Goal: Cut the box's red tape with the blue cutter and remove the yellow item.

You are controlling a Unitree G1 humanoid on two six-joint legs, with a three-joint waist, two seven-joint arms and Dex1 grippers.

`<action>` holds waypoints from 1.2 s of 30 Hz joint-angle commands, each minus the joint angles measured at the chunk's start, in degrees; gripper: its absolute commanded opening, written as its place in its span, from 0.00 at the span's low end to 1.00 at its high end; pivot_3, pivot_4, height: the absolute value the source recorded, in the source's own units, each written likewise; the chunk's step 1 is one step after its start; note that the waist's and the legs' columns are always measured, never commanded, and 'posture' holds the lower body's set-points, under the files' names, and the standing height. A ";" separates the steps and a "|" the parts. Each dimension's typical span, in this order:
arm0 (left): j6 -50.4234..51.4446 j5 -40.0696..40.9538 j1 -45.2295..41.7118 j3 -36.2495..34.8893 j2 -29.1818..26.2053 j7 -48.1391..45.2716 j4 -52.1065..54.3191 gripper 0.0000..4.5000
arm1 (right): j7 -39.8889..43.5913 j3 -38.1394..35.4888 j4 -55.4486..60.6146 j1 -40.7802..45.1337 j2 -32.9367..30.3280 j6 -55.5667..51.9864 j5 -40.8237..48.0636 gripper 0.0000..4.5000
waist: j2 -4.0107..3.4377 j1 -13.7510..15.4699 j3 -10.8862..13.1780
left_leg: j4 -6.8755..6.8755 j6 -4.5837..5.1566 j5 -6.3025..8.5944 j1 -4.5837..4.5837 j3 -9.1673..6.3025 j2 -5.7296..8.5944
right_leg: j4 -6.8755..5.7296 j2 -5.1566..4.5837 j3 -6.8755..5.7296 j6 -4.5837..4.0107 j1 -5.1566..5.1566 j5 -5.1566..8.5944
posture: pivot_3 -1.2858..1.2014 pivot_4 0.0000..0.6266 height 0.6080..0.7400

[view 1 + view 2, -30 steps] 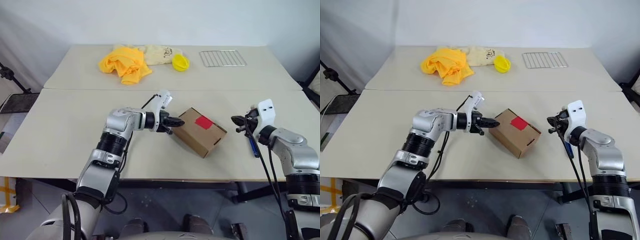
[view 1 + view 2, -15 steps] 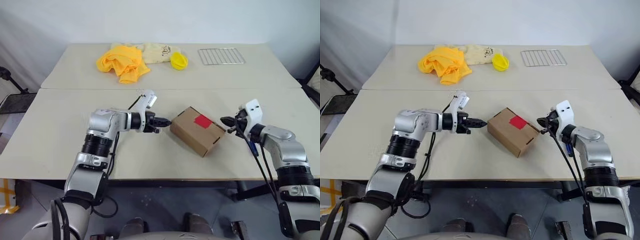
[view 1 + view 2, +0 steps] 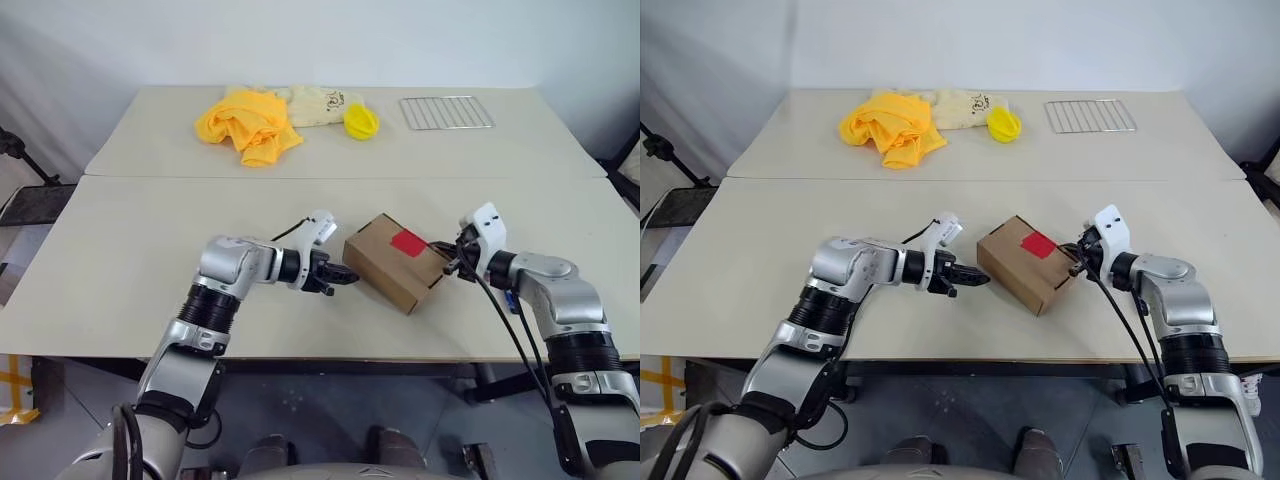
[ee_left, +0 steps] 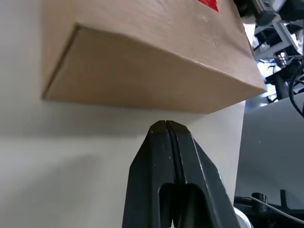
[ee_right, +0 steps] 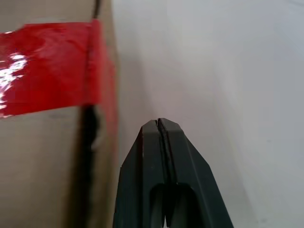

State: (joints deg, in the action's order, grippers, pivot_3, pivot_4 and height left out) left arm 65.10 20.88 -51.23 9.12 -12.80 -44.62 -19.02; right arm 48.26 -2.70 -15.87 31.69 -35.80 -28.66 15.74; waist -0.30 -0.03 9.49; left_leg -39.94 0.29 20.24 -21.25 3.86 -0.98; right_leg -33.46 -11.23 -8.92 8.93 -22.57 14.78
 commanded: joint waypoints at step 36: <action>-7.14 -0.37 -0.88 -3.54 5.54 3.29 -8.59 0.00 | -6.34 -4.13 27.04 -15.00 -0.56 -15.03 7.14 0.01 | 0.09 0.33 0.06 | 0.01 0.00 0.01 0.00 -0.02 0.01 | 0.02 0.00 -0.01 0.00 -0.01 0.00 | 0.52 0.24 1.00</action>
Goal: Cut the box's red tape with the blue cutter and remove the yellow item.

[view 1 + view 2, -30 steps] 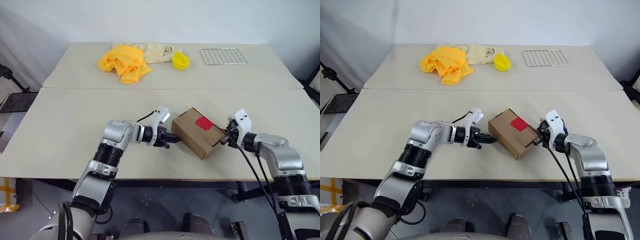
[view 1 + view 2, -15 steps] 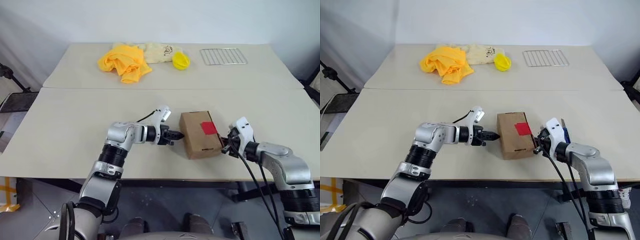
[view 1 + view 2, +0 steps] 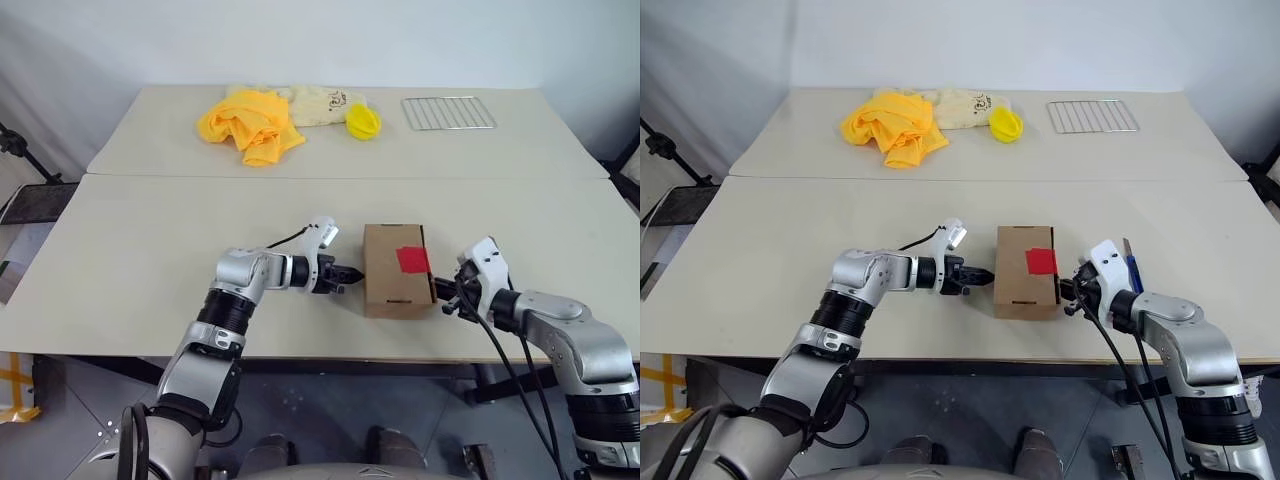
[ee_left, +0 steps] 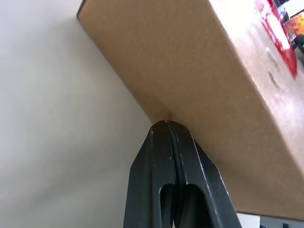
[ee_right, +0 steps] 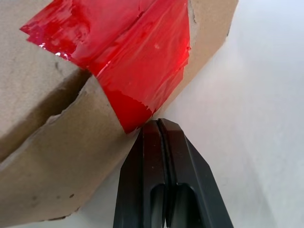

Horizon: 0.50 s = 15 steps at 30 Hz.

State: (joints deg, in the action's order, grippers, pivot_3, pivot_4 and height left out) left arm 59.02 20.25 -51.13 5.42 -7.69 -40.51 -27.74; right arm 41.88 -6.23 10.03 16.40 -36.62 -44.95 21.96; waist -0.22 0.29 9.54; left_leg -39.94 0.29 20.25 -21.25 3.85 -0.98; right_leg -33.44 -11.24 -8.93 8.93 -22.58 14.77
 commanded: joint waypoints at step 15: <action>-3.05 -0.21 -1.78 -1.46 -2.15 -0.31 -1.64 0.00 | -4.68 -1.25 -4.90 0.75 -0.84 9.59 -5.01 0.01 | 0.02 -0.11 0.01 | 0.00 0.00 0.00 0.00 0.00 0.00 | 0.00 0.00 0.00 0.00 0.00 0.00 | 0.52 0.24 1.00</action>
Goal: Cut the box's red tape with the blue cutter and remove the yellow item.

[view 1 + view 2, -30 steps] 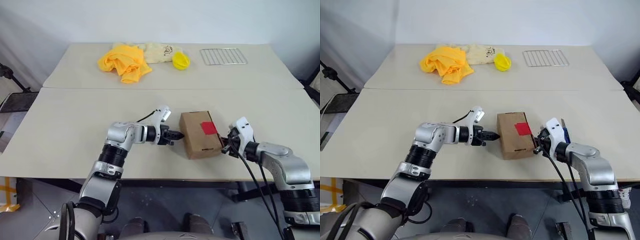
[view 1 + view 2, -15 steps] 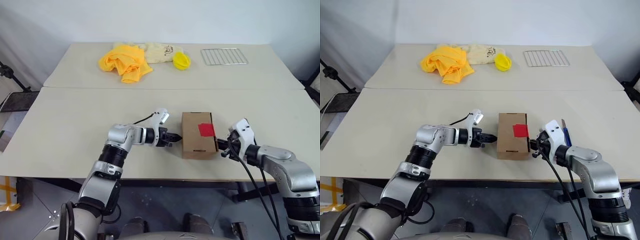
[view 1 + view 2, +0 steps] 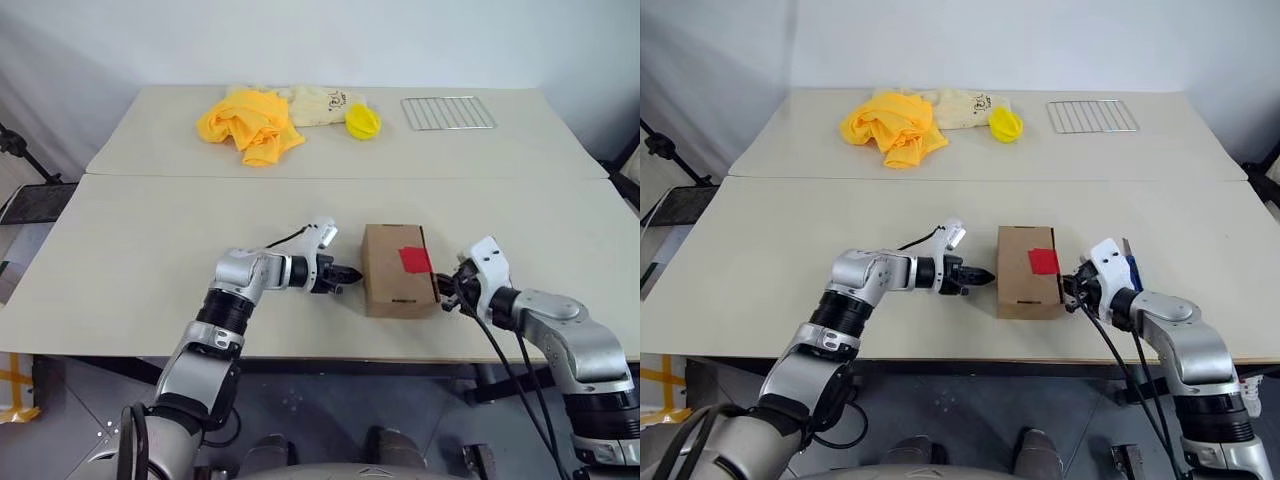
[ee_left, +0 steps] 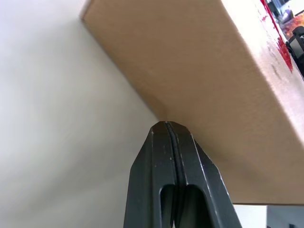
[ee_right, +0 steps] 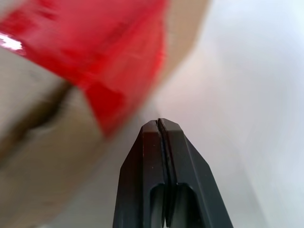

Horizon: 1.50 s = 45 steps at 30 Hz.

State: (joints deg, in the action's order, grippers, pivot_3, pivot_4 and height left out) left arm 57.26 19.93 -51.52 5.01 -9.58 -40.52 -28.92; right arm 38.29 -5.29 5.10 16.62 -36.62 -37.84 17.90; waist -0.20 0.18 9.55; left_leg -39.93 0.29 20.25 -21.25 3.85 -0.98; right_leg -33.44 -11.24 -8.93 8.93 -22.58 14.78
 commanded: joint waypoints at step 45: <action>-15.99 0.18 -9.67 2.70 3.46 -18.06 -8.98 0.00 | -11.99 -11.48 15.94 -1.33 1.18 -12.69 13.37 0.99 | 0.22 1.16 0.14 | 0.07 0.03 0.02 -0.06 0.01 0.02 | 0.08 0.00 -0.03 0.00 -0.04 0.00 | 0.52 0.24 1.00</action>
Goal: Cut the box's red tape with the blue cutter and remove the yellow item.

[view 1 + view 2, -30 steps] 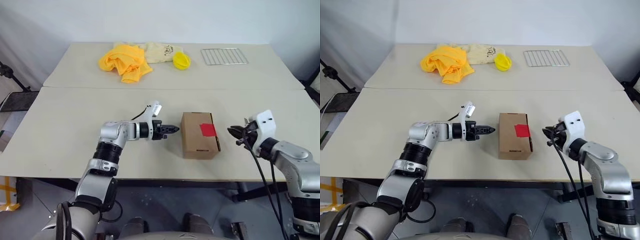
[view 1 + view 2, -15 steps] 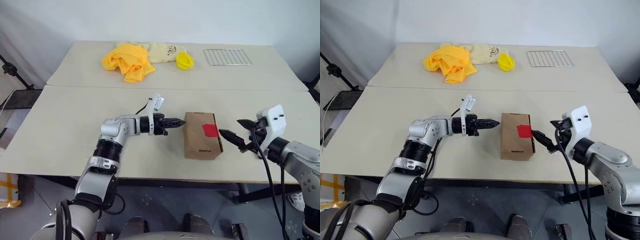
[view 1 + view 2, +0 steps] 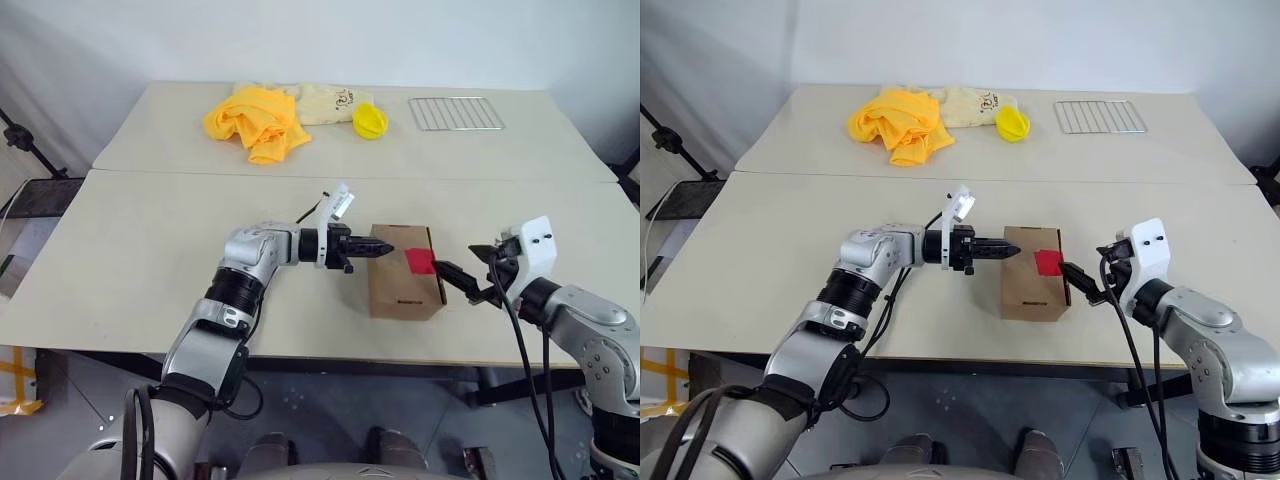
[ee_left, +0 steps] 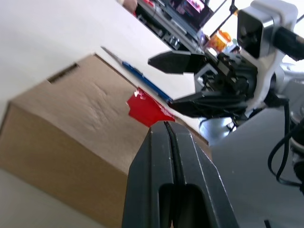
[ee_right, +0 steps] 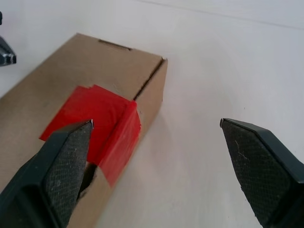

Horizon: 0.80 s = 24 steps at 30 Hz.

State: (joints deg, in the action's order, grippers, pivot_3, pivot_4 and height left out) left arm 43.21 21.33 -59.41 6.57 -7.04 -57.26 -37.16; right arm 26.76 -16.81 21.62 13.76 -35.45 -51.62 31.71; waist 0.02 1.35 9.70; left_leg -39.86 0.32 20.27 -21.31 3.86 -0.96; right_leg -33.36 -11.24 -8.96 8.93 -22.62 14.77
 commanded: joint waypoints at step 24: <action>-6.56 -7.57 -2.98 3.72 1.91 -3.83 -8.42 0.00 | 3.23 -0.12 1.11 -4.49 -7.25 -1.54 0.10 0.99 | 0.07 0.15 0.03 | 0.04 0.02 0.01 0.00 -0.01 0.00 | 0.05 -0.01 -0.01 0.00 0.00 0.00 | 0.52 0.24 1.00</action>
State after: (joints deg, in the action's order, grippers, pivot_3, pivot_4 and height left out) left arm 36.48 15.37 -62.38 9.48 -5.27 -61.25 -44.78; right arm 29.26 -17.58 22.93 10.31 -41.28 -53.32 32.69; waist 0.08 1.49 9.73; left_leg -39.82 0.34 20.28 -21.31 3.85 -0.97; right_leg -33.31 -11.24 -8.97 8.92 -22.62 14.77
